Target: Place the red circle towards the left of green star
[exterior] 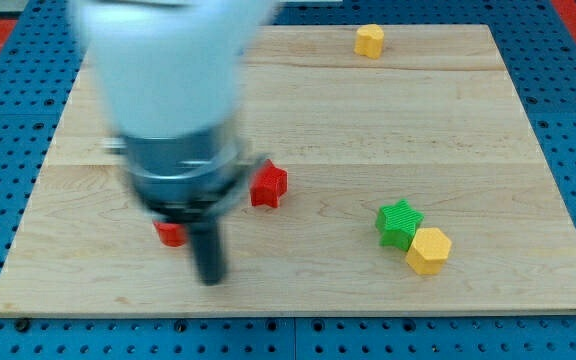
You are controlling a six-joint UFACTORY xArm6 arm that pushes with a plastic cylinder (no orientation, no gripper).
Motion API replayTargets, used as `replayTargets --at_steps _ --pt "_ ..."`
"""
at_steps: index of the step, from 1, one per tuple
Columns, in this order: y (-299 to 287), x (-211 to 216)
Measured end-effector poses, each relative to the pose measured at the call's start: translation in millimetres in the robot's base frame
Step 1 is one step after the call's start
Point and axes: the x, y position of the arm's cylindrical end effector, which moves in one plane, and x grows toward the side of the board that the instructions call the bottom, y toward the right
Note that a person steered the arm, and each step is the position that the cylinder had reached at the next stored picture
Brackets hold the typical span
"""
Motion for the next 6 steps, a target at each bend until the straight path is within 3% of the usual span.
replayTargets --at_steps 1,2,4,5,6 --pt "-56 -28" --pt "-42 -56" --pt "151 -52" --pt "82 -60" --pt "43 -101"
